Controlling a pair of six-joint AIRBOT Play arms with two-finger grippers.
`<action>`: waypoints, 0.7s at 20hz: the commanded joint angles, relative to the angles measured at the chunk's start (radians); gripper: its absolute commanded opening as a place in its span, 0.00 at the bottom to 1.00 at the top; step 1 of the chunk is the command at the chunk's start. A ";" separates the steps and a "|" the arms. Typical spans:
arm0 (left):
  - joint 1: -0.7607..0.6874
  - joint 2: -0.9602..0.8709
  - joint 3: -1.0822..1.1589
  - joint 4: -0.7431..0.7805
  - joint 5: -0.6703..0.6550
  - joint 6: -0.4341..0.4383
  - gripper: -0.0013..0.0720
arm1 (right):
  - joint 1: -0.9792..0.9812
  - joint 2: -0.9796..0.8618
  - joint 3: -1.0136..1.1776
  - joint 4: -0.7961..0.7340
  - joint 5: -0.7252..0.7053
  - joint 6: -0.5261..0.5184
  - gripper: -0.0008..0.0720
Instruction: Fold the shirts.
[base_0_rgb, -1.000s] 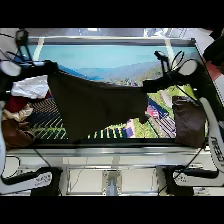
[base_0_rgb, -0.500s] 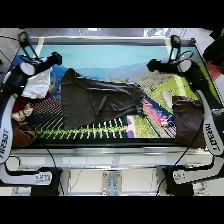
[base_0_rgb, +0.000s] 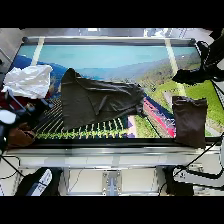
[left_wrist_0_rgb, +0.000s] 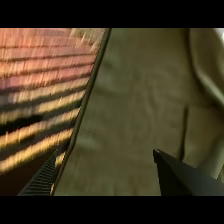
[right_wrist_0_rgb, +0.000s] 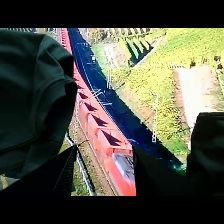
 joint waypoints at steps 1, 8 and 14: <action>0.012 0.131 -0.219 -0.091 -0.097 -0.051 0.96 | -0.014 0.020 -0.010 0.082 0.045 -0.026 0.54; 0.012 -0.038 -0.245 -0.268 -0.150 0.096 0.96 | -0.014 0.020 -0.010 0.116 0.093 -0.054 0.54; 0.012 -0.193 -0.245 -0.406 -0.016 0.183 0.88 | -0.014 0.020 -0.010 0.117 0.146 -0.074 0.54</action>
